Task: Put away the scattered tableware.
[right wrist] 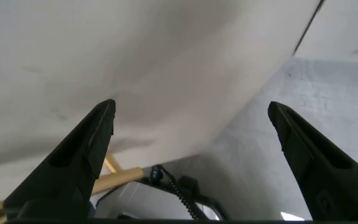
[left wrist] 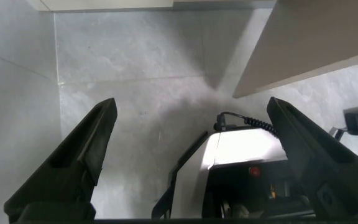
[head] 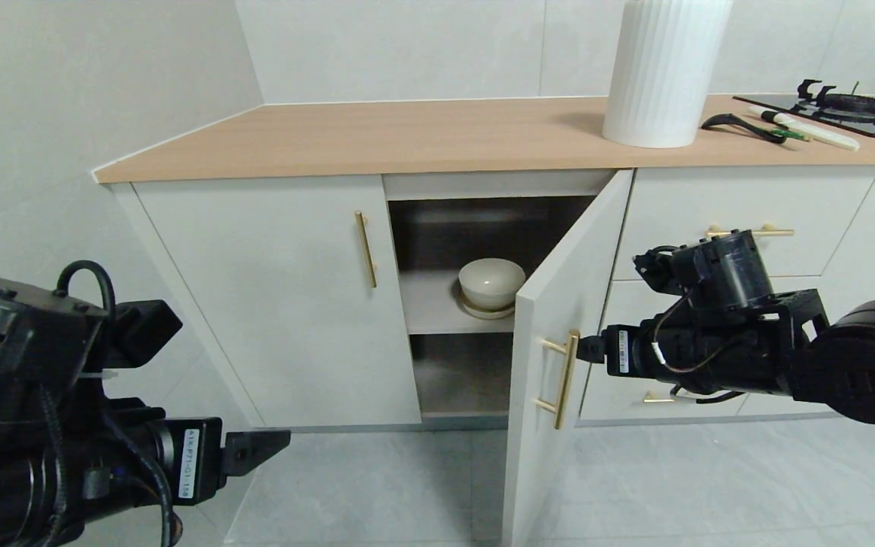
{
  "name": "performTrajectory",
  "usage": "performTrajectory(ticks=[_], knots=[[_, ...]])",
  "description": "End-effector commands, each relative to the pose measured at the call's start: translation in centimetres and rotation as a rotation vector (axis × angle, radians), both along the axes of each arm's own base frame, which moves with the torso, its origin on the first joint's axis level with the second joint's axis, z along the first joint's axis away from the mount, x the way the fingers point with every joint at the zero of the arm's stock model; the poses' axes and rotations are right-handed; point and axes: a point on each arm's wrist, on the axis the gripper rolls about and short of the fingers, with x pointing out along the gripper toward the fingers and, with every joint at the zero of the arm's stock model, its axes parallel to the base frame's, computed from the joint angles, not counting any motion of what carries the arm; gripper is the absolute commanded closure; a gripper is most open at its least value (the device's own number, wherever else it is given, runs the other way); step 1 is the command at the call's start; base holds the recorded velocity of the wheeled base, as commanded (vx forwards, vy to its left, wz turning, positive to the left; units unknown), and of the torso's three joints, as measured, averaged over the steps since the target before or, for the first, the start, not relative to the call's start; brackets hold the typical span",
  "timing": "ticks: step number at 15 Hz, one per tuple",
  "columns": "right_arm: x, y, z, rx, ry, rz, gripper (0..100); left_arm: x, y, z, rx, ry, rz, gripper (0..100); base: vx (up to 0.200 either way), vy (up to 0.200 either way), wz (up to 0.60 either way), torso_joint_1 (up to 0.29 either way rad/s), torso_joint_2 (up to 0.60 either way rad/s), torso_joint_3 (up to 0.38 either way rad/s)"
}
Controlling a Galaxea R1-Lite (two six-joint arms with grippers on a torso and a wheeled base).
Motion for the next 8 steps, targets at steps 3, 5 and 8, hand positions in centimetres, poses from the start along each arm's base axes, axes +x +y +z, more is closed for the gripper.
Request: performTrajectory(ticks=[3, 5, 8], knots=[[1.7, 1.0, -1.8, 0.048, -0.012, -0.031, 0, 0.2, -0.1, -0.2, 0.005, 0.008, -0.001, 0, 0.0, 0.0, 0.0, 0.0, 0.0, 0.0], [2.1, 1.7, -2.7, 0.061, -0.022, -0.03, 0, 0.2, -0.1, -0.2, 0.006, 0.01, -0.001, 0, 0.0, 0.0, 0.0, 0.0, 0.0, 0.0], [3.1, 2.4, -3.8, 0.12, -0.024, -0.089, 0, 0.2, -0.1, -0.2, 0.007, 0.011, -0.001, 0, 0.0, 0.0, 0.0, 0.0, 0.0, 0.0]])
